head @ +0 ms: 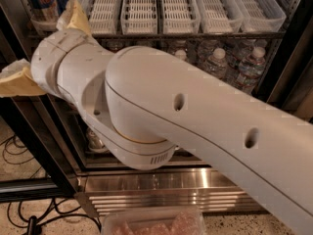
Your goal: Pick redbull can from top shelf of fridge
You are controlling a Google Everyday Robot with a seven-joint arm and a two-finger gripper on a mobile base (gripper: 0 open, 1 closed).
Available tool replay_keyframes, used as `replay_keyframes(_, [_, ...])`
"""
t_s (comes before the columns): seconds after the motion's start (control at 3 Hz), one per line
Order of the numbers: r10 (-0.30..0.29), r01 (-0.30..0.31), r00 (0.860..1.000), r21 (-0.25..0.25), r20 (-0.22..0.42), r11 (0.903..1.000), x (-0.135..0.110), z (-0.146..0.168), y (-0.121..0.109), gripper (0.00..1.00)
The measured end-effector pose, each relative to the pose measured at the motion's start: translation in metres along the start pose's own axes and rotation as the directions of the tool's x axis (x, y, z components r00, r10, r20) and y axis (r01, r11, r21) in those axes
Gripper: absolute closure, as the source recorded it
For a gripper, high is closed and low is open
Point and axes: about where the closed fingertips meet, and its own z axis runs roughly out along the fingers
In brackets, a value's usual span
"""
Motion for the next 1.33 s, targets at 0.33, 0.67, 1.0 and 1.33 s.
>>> replay_keyframes(0.33, [-0.021,0.019,1.0,0.073,0.022,0.9971,0.0,0.014,-0.019,0.0])
replay_keyframes(0.67, [-0.013,0.01,1.0,0.115,0.025,0.9933,0.011,0.027,-0.025,0.08])
replay_keyframes(1.0, [-0.008,0.004,0.999,0.129,0.031,0.9916,0.019,0.038,-0.025,0.09])
replay_keyframes(1.33, [-0.01,0.006,0.999,0.131,0.031,0.9913,0.019,0.039,-0.025,0.0])
